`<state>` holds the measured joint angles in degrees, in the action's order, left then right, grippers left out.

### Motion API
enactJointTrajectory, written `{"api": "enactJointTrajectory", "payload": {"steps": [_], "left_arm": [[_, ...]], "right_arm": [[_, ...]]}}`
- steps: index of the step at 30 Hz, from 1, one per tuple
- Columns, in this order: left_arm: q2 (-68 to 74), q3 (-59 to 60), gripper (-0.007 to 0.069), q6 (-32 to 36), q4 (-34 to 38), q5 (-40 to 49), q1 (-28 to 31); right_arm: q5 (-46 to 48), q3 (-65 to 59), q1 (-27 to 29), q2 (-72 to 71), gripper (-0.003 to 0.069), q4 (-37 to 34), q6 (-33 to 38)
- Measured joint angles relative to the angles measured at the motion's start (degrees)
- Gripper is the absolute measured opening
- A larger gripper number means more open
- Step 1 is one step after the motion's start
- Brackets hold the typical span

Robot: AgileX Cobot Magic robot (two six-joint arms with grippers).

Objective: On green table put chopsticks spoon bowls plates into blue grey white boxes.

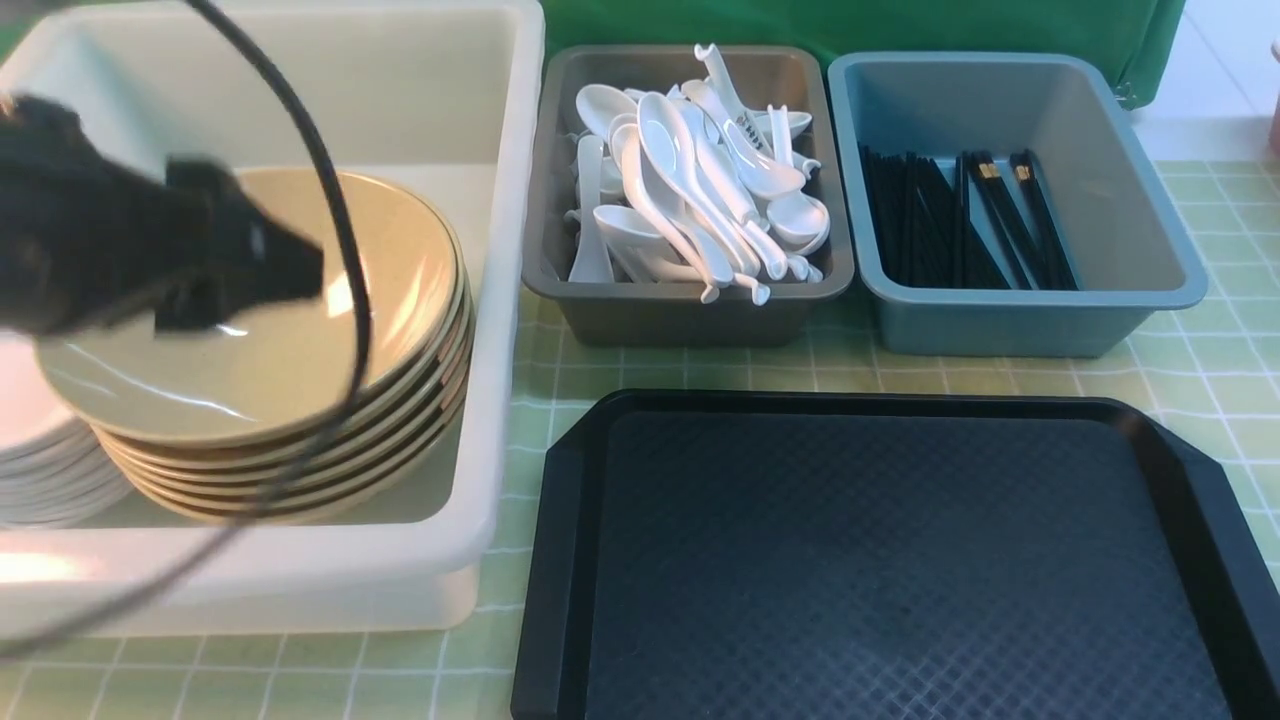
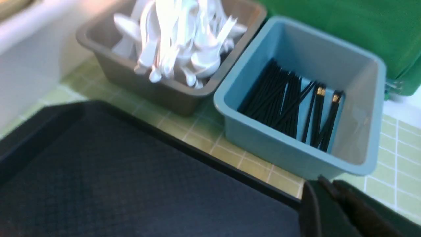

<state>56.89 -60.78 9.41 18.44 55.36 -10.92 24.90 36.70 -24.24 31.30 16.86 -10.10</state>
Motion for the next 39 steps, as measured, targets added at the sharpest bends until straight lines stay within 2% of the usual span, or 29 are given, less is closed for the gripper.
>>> {"api": "enactJointTrajectory", "payload": {"steps": [1,4,5,7,8,16,22,37,39], "left_arm": [[-2.4,2.1,0.0238,-0.6,0.0,0.6,-1.3],[-10.2,8.3,0.0112,-2.9,0.2,0.9,-3.0],[-10.8,9.3,0.0103,-3.1,0.3,0.9,-3.1],[-18.6,16.2,0.0022,-4.6,1.8,0.2,-3.3],[-20.6,18.0,0.0013,-4.8,2.4,-0.1,-3.3],[-44.6,35.8,-0.0001,-5.7,9.9,-5.7,-3.3],[-53.1,37.6,-0.0001,-5.7,10.6,-8.4,-3.3],[-54.6,37.8,-0.0001,-5.6,11.4,-8.9,-3.3],[-54.6,38.3,-0.0001,-5.5,9.2,-12.2,-3.3]], "right_arm": [[-0.1,-2.7,0.0,-3.1,0.0047,0.2,-1.8],[0.6,-7.6,0.0,-10.1,0.0047,0.5,-3.6],[0.7,-8.3,0.0,-11.0,0.0047,0.5,-3.7],[1.0,-11.4,0.0,-15.4,0.0047,0.9,-3.8],[1.0,-12.4,0.0,-17.1,0.0047,0.9,-3.8],[0.7,-15.6,0.0,-23.6,0.0047,1.1,-3.7],[0.7,-15.6,0.0,-23.8,0.0055,1.1,-3.8],[0.7,-15.7,0.0,-23.8,0.0069,1.1,-3.8],[0.7,-15.7,0.0,-23.8,0.0071,1.1,-3.8]]}}
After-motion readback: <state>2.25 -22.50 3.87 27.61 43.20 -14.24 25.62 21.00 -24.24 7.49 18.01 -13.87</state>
